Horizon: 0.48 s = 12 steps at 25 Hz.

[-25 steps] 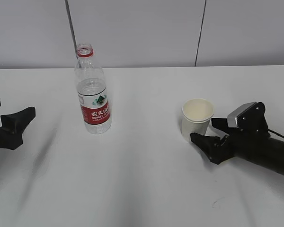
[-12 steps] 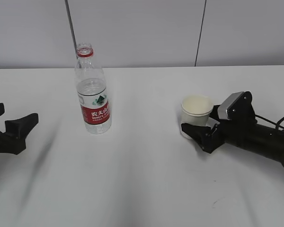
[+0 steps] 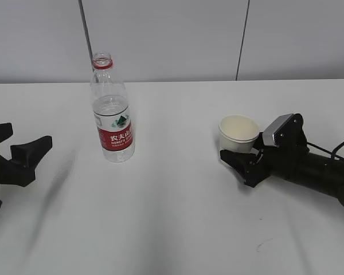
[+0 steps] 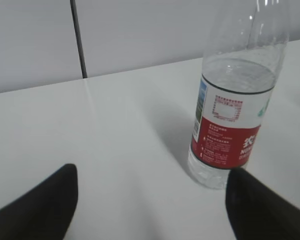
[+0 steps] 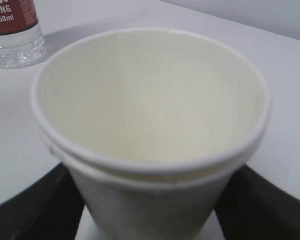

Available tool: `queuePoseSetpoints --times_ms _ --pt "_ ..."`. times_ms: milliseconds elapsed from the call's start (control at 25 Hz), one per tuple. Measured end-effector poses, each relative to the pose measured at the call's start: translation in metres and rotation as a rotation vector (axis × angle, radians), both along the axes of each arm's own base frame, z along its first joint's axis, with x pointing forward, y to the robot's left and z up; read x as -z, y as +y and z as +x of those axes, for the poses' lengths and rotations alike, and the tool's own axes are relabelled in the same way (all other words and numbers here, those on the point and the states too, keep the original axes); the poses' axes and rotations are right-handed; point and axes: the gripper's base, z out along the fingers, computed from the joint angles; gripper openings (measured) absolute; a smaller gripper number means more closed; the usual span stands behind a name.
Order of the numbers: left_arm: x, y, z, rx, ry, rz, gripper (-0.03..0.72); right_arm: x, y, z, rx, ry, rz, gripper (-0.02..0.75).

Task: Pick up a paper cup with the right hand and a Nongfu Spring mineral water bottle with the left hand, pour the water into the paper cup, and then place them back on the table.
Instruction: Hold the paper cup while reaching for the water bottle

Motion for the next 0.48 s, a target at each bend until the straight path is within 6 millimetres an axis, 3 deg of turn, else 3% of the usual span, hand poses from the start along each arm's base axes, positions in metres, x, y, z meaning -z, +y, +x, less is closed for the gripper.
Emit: queuePoseSetpoints --times_ms 200,480 --pt "-0.001 -0.003 0.001 0.037 -0.010 -0.021 0.554 0.000 0.001 0.000 -0.001 0.004 0.004 0.534" --pt "0.010 -0.011 0.019 0.122 0.007 -0.040 0.554 0.000 0.001 0.000 0.000 0.005 0.009 0.527"
